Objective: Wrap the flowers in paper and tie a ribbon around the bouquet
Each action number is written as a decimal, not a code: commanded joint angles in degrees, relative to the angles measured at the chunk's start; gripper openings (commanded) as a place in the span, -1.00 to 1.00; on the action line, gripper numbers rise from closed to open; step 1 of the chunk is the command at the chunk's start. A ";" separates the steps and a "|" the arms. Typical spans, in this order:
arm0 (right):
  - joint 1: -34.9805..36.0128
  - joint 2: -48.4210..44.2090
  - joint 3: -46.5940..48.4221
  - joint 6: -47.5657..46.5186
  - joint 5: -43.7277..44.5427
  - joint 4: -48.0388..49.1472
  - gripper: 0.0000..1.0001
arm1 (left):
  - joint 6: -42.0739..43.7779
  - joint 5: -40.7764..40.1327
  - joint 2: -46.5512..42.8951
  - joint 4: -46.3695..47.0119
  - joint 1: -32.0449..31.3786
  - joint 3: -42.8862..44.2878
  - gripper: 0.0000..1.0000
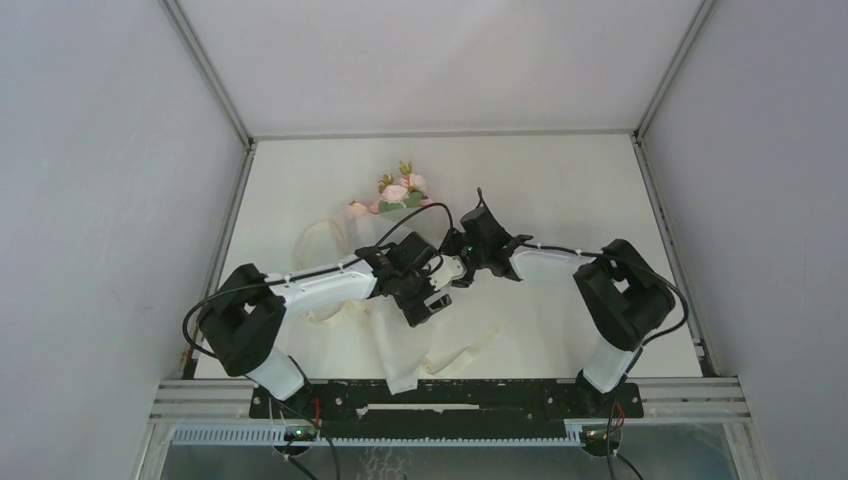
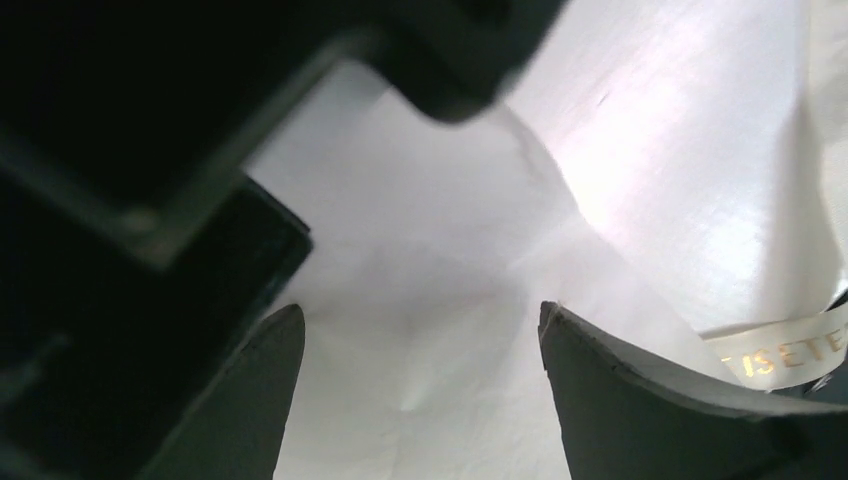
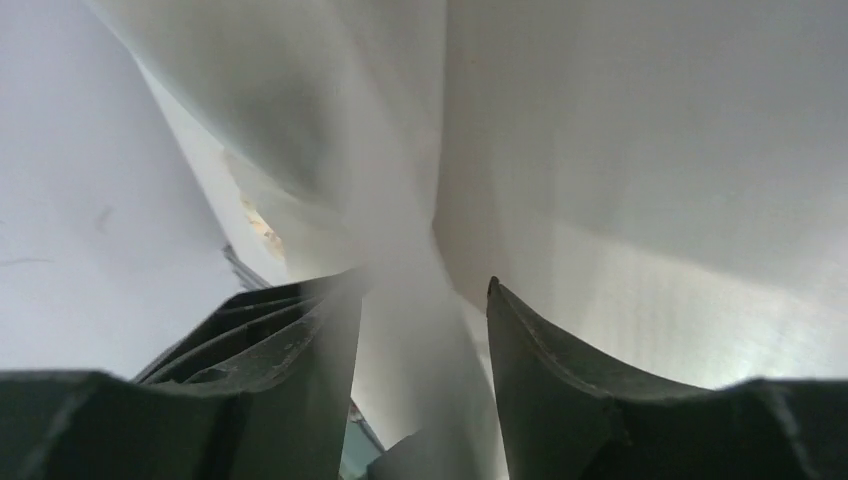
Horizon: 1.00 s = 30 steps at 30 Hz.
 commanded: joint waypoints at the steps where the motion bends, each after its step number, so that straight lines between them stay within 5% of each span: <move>1: -2.75 -12.29 1.46 -14.06 -0.92 -12.36 0.17 | -2.97 -0.80 3.13 -5.10 2.28 -1.14 0.81; 8: -5.65 -26.56 0.69 -23.80 10.73 -31.11 0.31 | -3.06 1.19 3.16 -5.21 2.77 -1.25 0.83; 16: -6.87 -39.70 -2.68 -30.29 8.21 -36.05 0.33 | -3.69 2.68 4.30 -5.45 4.10 -0.69 0.83; 24: 9.31 -44.84 -15.20 -18.21 19.21 -31.91 0.31 | -4.47 6.20 5.22 -5.43 7.20 -0.06 0.84; 30: 25.77 -35.21 -15.59 -28.86 22.25 -23.61 0.48 | -4.23 6.70 3.91 -4.85 7.18 -0.66 0.84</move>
